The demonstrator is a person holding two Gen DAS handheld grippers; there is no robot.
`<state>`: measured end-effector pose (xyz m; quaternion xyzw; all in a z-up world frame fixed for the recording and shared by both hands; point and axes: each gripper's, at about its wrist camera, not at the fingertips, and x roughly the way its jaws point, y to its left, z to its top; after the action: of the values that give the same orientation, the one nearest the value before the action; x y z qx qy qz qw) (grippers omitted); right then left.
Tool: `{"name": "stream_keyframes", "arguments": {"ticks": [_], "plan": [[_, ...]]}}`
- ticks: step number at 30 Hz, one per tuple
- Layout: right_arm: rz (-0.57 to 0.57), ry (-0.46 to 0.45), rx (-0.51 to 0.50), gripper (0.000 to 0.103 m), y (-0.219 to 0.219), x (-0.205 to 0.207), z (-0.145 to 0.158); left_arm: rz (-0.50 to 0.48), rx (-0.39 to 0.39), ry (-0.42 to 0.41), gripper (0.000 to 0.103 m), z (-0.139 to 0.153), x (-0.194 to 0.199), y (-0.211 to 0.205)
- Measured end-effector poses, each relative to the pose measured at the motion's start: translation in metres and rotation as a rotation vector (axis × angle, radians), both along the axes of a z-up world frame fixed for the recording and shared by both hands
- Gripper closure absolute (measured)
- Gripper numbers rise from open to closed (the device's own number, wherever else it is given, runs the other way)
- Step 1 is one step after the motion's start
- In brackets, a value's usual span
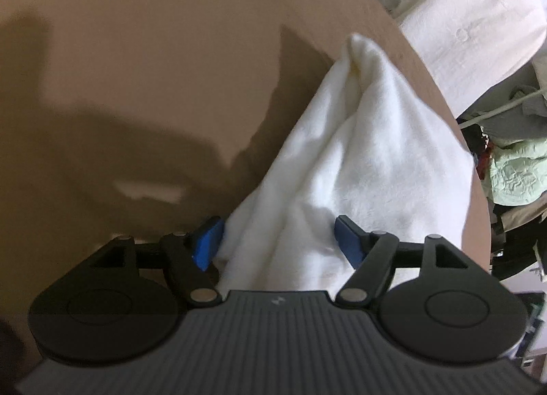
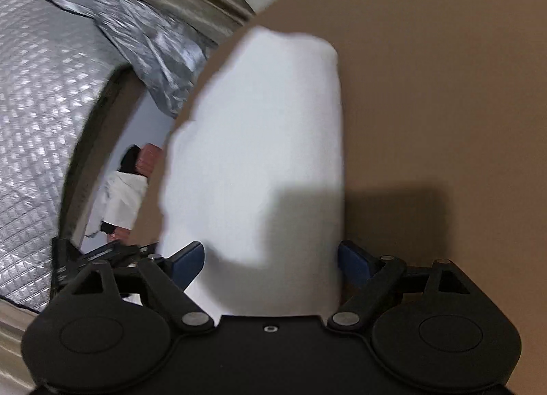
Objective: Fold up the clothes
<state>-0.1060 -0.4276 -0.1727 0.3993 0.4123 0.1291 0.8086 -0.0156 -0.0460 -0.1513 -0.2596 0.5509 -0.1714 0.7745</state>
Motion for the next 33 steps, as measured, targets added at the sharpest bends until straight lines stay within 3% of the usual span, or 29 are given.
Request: {"name": "stream_keyframes", "arguments": {"ticks": [4, 5, 7, 9, 12, 15, 16, 17, 18, 19, 23, 26, 29, 31, 33], "plan": [[0.018, -0.051, 0.096, 0.009, 0.009, 0.010, -0.018, 0.026, -0.103, 0.034, 0.033, -0.013, -0.003, 0.008], [0.023, -0.070, 0.089, 0.009, 0.011, 0.013, -0.017, 0.029, -0.125, 0.037, 0.056, -0.015, -0.003, 0.009], [0.046, -0.139, 0.012, 0.028, 0.020, 0.016, -0.009, 0.032, -0.113, 0.014, 0.066, -0.013, -0.004, 0.005], [0.088, -0.266, -0.098, 0.046, 0.035, 0.009, 0.018, 0.001, -0.038, -0.076, 0.070, 0.002, -0.008, -0.005], [0.130, -0.427, -0.227, 0.051, 0.050, 0.005, 0.065, -0.032, -0.002, -0.219, 0.071, 0.028, -0.011, -0.019], [0.087, -0.525, -0.286, 0.050, 0.043, 0.016, 0.101, -0.029, -0.011, -0.341, 0.070, 0.061, 0.005, -0.033], [0.050, -0.509, -0.270, 0.048, 0.033, 0.028, 0.104, -0.016, -0.018, -0.361, 0.068, 0.069, 0.012, -0.035], [0.010, -0.484, -0.272, 0.041, 0.023, 0.039, 0.104, 0.001, -0.021, -0.348, 0.059, 0.066, 0.013, -0.032], [-0.037, -0.435, -0.318, 0.030, 0.015, 0.051, 0.098, 0.019, -0.024, -0.334, 0.047, 0.062, 0.014, -0.030], [-0.083, -0.387, -0.365, 0.026, 0.006, 0.062, 0.092, 0.036, -0.027, -0.321, 0.042, 0.059, 0.015, -0.027], [-0.158, -0.176, -0.620, 0.023, -0.005, 0.084, 0.062, 0.106, -0.039, -0.266, 0.038, 0.046, 0.019, -0.015], [-0.113, -0.202, -0.480, 0.023, -0.014, 0.066, 0.055, 0.152, -0.054, -0.220, 0.038, 0.035, 0.021, -0.006], [-0.046, -0.163, -0.362, 0.023, -0.006, 0.054, 0.043, 0.137, -0.142, -0.149, 0.038, 0.022, 0.016, -0.005], [-0.010, -0.150, -0.326, 0.020, 0.001, 0.047, 0.038, 0.124, -0.177, -0.159, 0.037, 0.024, 0.014, -0.009], [0.004, -0.142, -0.313, 0.020, 0.006, 0.042, 0.036, 0.104, -0.161, -0.169, 0.027, 0.018, 0.011, -0.017]]}}
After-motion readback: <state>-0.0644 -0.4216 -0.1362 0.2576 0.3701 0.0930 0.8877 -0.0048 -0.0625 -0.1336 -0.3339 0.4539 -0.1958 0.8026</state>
